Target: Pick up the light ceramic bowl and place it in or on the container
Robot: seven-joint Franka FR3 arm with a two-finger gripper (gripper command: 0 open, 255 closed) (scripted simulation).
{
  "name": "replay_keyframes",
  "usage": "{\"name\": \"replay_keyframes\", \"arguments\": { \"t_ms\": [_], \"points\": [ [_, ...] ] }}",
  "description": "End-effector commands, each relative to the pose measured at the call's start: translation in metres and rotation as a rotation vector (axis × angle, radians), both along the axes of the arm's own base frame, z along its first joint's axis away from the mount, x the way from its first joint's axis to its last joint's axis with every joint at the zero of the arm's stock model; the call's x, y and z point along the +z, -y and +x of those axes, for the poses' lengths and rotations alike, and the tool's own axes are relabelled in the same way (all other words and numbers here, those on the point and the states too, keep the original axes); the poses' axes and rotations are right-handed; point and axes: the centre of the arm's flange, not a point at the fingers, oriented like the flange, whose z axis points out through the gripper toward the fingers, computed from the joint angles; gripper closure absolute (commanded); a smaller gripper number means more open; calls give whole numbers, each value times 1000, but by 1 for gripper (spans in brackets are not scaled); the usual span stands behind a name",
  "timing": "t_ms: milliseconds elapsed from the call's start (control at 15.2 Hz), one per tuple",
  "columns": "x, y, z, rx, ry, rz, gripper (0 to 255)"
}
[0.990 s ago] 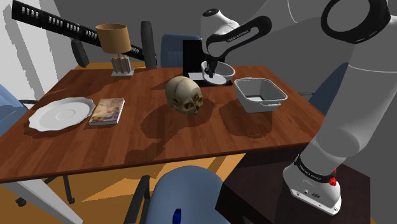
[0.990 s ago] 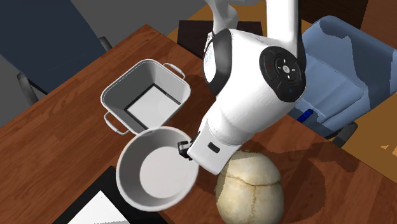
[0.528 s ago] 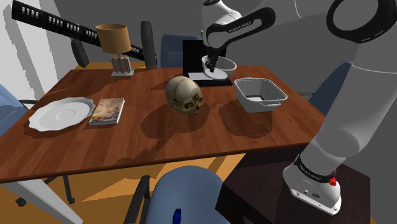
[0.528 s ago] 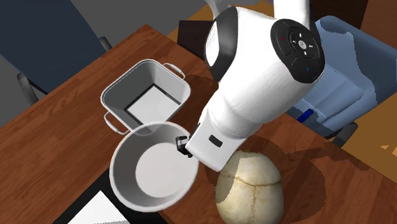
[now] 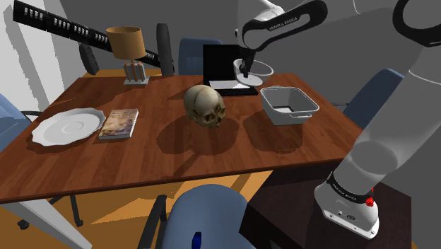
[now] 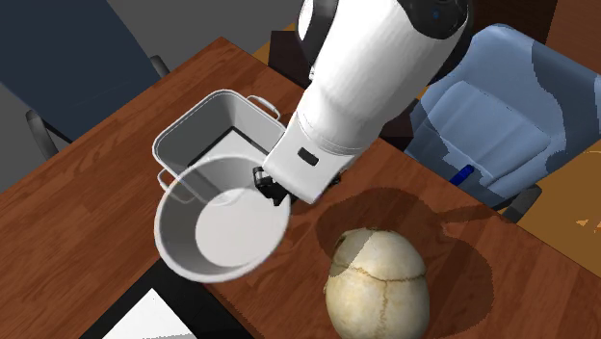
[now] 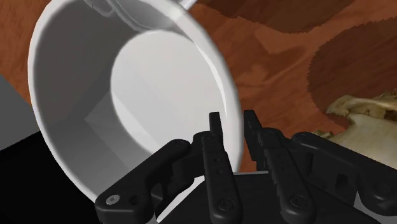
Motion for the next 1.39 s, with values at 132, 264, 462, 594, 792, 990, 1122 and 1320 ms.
{"name": "replay_keyframes", "arguments": {
  "t_ms": [132, 264, 462, 594, 792, 990, 1122, 1320],
  "points": [
    [3, 18, -50, 1, 1, 0, 255],
    [5, 27, -75, 1, 1, 0, 255],
    [8, 41, -112, 1, 1, 0, 255],
    [9, 50, -136, 1, 1, 0, 255],
    [12, 64, -173, 1, 1, 0, 255],
    [14, 79, -213, 1, 1, 0, 255],
    [4, 79, -213, 1, 1, 0, 255],
    [-12, 79, -213, 1, 1, 0, 255]
  ]
}}
